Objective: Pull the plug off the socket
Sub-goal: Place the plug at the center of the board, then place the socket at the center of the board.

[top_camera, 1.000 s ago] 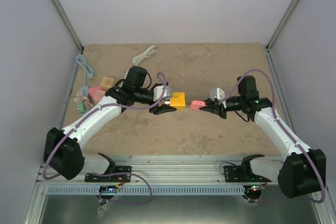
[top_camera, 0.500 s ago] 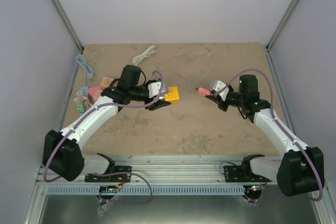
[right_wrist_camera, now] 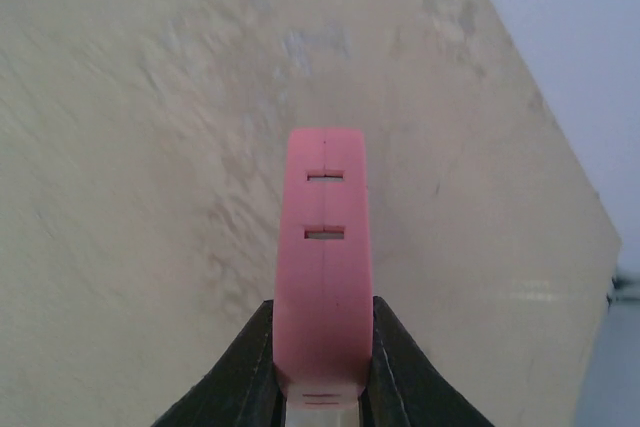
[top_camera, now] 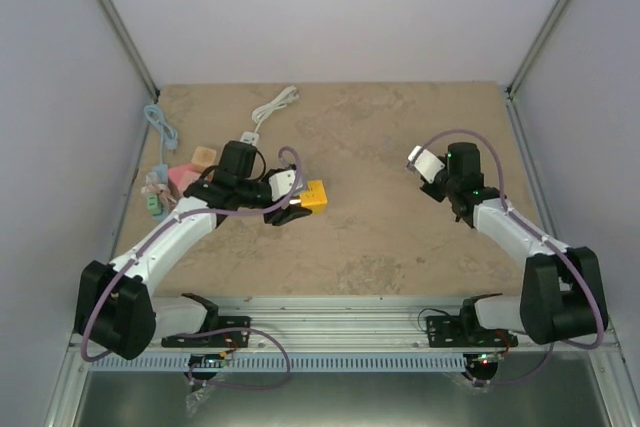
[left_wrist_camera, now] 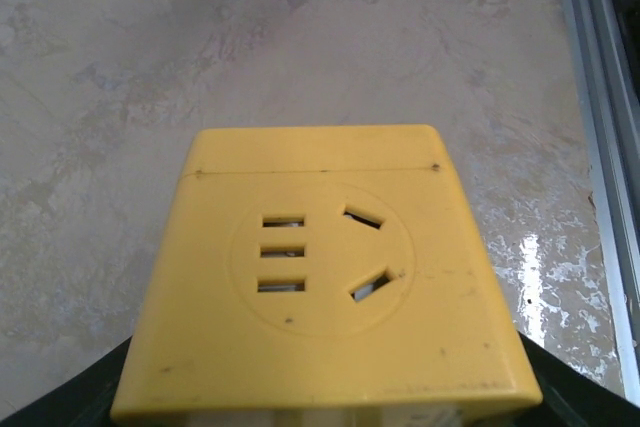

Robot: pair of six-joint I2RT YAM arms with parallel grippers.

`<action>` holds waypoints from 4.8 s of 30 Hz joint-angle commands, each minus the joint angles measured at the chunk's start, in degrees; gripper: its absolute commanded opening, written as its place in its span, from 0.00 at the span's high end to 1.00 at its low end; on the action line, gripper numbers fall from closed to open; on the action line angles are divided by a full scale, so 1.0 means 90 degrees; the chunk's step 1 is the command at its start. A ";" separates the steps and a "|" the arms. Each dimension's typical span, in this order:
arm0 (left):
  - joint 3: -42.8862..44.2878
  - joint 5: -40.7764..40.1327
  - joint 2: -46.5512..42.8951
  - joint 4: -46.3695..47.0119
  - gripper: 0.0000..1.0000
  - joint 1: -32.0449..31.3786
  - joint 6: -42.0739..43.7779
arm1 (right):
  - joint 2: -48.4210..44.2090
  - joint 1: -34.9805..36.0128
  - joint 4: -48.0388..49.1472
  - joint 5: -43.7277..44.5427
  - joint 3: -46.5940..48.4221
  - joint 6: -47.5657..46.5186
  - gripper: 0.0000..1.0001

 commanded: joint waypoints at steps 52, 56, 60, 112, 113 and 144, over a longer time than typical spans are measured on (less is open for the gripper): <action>-0.0720 0.0210 -0.0438 0.1017 1.00 0.0029 -0.0428 | 0.2775 -0.0282 0.0915 0.3429 -0.0053 0.0061 0.60; -0.0708 0.0216 -0.0414 0.1022 1.00 0.0029 -0.0426 | 0.2715 -0.0268 0.0833 0.3352 -0.0030 0.0090 0.56; -0.0693 0.0258 -0.0372 0.1016 1.00 0.0029 -0.0412 | 0.2562 -0.0261 0.0604 0.3161 0.0055 0.0193 0.47; 0.1279 0.1341 0.0540 0.0242 1.00 -0.0799 -0.0512 | -0.0302 0.1735 -0.2050 -0.5882 0.1803 0.0161 0.02; 0.1304 0.1345 0.0559 0.0262 1.00 -0.0820 -0.0535 | -0.0299 0.1739 -0.1939 -0.5864 0.1753 0.0270 0.02; 0.1521 0.1465 0.0794 0.0119 0.98 -0.0967 -0.0434 | 0.0066 0.1837 -0.1298 -0.6091 0.1520 0.1009 0.24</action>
